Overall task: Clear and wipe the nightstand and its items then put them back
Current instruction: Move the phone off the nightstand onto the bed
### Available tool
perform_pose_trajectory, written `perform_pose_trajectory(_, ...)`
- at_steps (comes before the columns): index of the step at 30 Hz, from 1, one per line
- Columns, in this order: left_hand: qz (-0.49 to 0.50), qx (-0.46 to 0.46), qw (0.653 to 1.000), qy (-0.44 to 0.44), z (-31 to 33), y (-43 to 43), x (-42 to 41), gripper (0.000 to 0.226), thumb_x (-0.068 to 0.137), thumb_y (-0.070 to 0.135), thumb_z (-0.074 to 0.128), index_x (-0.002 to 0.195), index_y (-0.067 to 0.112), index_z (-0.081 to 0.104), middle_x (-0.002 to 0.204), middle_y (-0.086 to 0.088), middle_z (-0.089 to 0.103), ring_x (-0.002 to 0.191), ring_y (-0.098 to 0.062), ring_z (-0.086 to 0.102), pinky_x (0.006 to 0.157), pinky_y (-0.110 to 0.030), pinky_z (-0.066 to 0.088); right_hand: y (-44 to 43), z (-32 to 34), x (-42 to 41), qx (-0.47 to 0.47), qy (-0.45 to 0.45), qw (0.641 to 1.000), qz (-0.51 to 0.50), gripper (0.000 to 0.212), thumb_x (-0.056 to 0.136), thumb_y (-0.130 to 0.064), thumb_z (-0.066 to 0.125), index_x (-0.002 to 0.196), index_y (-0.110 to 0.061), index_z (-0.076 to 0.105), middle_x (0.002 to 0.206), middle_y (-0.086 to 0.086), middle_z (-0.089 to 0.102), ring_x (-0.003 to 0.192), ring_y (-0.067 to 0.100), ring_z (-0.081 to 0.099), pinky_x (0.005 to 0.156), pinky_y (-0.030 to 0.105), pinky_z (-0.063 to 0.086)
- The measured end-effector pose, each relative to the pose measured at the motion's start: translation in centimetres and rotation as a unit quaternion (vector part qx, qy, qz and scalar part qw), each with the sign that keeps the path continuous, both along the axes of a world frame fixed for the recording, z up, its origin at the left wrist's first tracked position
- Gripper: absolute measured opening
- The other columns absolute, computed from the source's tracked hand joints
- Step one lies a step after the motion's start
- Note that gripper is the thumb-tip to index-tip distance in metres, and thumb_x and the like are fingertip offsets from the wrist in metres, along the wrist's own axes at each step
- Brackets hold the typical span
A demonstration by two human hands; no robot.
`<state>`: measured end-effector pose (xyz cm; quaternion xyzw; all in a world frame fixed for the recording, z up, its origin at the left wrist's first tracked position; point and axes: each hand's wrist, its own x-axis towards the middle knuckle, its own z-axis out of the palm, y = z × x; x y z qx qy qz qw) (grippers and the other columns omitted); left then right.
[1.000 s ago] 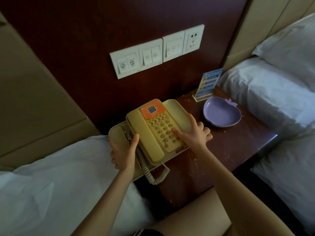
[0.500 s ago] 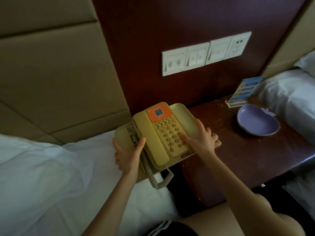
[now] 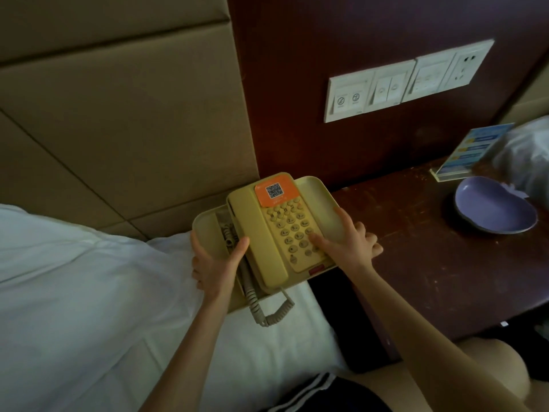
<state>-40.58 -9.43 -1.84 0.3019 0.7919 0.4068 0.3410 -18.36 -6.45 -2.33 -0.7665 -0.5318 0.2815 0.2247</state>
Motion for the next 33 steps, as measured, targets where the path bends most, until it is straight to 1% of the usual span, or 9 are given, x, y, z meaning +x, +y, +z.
perform_pose_trajectory(5, 0.007, 0.025, 0.999, 0.025, 0.1, -0.8, -4.2, 0.109, 0.061, 0.055, 0.076, 0.145, 0.036, 0.009, 0.147, -0.012, 0.027, 0.133, -0.038, 0.025, 0.106, -0.054, 0.026, -0.2, -0.5, -3.7, -0.033, 0.005, 0.999, 0.023, 0.089, 0.067, -0.071, 0.059, 0.142, -0.042, 0.020, 0.134, 0.010, 0.040, 0.122, 0.037, 0.032, 0.101, 0.047, 0.016)
perform_pose_trajectory(7, 0.014, 0.043, 0.998, 0.031, 0.1, -1.4, -5.8, 0.107, 0.063, 0.049, 0.077, 0.145, 0.034, 0.011, 0.147, -0.009, 0.029, 0.132, -0.034, 0.028, 0.105, -0.048, 0.026, -0.3, -1.0, -5.4, -0.057, 0.004, 0.998, 0.035, 0.091, 0.068, -0.071, 0.059, 0.143, -0.041, 0.017, 0.135, 0.011, 0.041, 0.122, 0.038, 0.033, 0.101, 0.048, 0.018)
perform_pose_trajectory(11, 0.035, 0.046, 0.997, 0.043, -0.5, -2.8, -9.1, 0.102, 0.061, 0.044, 0.081, 0.141, 0.034, 0.018, 0.139, -0.005, 0.043, 0.124, -0.029, 0.042, 0.102, -0.041, 0.032, -0.9, -2.3, -8.8, -0.099, -0.006, 0.993, 0.067, 0.092, 0.069, -0.072, 0.059, 0.143, -0.043, 0.013, 0.136, 0.013, 0.038, 0.122, 0.040, 0.033, 0.100, 0.050, 0.019)
perform_pose_trajectory(15, 0.075, -0.008, 0.995, 0.061, -1.5, -3.9, -11.8, 0.100, 0.060, 0.050, 0.079, 0.139, 0.036, 0.019, 0.136, -0.010, 0.044, 0.125, -0.034, 0.039, 0.104, -0.051, 0.032, -1.6, -3.5, -11.7, -0.140, -0.029, 0.986, 0.089, 0.094, 0.067, -0.074, 0.057, 0.143, -0.045, 0.010, 0.137, 0.012, 0.037, 0.122, 0.039, 0.033, 0.099, 0.049, 0.021)
perform_pose_trajectory(18, 0.084, -0.010, 0.994, 0.067, -2.2, -4.2, -12.1, 0.100, 0.061, 0.047, 0.080, 0.140, 0.037, 0.019, 0.139, -0.013, 0.039, 0.129, -0.035, 0.033, 0.105, -0.050, 0.027, -2.1, -4.5, -12.5, -0.152, -0.046, 0.982, 0.100, 0.093, 0.068, -0.076, 0.055, 0.143, -0.045, 0.010, 0.140, 0.012, 0.034, 0.124, 0.039, 0.032, 0.100, 0.049, 0.021)
perform_pose_trajectory(22, 0.066, -0.007, 0.993, 0.099, -2.8, -4.2, -11.6, 0.098, 0.063, 0.042, 0.081, 0.142, 0.029, 0.024, 0.141, -0.013, 0.038, 0.131, -0.034, 0.031, 0.108, -0.050, 0.025, -1.9, -5.3, -11.9, -0.163, -0.057, 0.978, 0.118, 0.095, 0.068, -0.076, 0.054, 0.144, -0.043, 0.008, 0.142, 0.012, 0.031, 0.125, 0.038, 0.032, 0.101, 0.049, 0.021)
perform_pose_trajectory(28, 0.063, -0.019, 0.996, 0.053, -2.0, -3.6, -12.6, 0.090, 0.067, 0.044, 0.078, 0.140, 0.027, 0.028, 0.137, -0.010, 0.042, 0.126, -0.031, 0.038, 0.102, -0.042, 0.032, -1.9, -5.4, -11.8, -0.171, -0.082, 0.971, 0.144, 0.097, 0.070, -0.080, 0.046, 0.145, -0.036, 0.004, 0.144, 0.014, 0.029, 0.127, 0.037, 0.031, 0.102, 0.048, 0.020)
perform_pose_trajectory(30, 0.067, -0.033, 0.996, 0.043, -1.4, -3.3, -12.6, 0.087, 0.069, 0.048, 0.074, 0.140, 0.027, 0.028, 0.137, -0.010, 0.042, 0.126, -0.032, 0.038, 0.103, -0.044, 0.034, -2.1, -5.3, -11.6, -0.162, -0.087, 0.972, 0.146, 0.096, 0.071, -0.081, 0.044, 0.146, -0.035, 0.005, 0.143, 0.013, 0.030, 0.126, 0.036, 0.032, 0.101, 0.047, 0.021)
perform_pose_trajectory(33, 0.060, -0.032, 0.995, 0.069, -0.4, -3.0, -11.8, 0.082, 0.074, 0.051, 0.069, 0.140, 0.023, 0.031, 0.139, -0.009, 0.040, 0.128, -0.030, 0.036, 0.103, -0.045, 0.034, -2.3, -4.7, -11.3, -0.156, -0.089, 0.974, 0.140, 0.098, 0.071, -0.081, 0.044, 0.146, -0.031, 0.006, 0.144, 0.012, 0.030, 0.126, 0.034, 0.032, 0.102, 0.045, 0.022)
